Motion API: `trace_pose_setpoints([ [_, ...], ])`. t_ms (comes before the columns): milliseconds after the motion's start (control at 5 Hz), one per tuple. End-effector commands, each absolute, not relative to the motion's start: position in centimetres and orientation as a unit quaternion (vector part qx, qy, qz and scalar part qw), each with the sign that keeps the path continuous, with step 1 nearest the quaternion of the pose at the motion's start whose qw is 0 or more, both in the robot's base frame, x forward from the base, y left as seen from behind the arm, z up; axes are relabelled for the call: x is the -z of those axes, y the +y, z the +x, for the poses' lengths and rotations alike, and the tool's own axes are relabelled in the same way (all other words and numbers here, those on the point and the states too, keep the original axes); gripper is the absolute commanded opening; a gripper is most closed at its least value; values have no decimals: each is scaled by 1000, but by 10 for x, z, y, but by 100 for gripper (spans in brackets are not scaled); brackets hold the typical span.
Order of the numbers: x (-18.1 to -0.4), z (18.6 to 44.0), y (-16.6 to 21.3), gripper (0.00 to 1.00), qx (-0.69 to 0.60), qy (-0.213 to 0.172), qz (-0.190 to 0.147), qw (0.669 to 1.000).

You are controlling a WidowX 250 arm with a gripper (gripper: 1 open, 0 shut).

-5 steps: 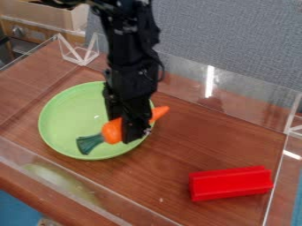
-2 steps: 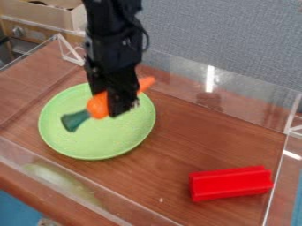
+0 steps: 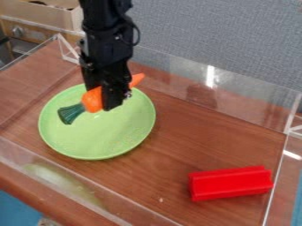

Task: Move the carrot from the green plate to the table

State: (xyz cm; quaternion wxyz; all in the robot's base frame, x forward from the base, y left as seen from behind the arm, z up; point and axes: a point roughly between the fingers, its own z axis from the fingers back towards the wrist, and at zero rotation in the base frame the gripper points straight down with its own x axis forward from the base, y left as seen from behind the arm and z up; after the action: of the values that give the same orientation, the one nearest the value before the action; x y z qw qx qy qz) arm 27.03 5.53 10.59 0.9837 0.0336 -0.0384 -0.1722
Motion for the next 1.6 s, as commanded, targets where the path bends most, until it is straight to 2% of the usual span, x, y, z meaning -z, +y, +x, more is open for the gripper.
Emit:
trace_pose_setpoints([
  [0,-106,282,66,0,193,-54,33,979],
  [400,-87,286,87,0,217,-42,24,975],
  [800,-85,280,94,0,286,-33,12,958],
  [1200,-79,287,103,0,246,-26,-8,969],
  [1400,-92,274,86,0,266,-37,-14,963],
])
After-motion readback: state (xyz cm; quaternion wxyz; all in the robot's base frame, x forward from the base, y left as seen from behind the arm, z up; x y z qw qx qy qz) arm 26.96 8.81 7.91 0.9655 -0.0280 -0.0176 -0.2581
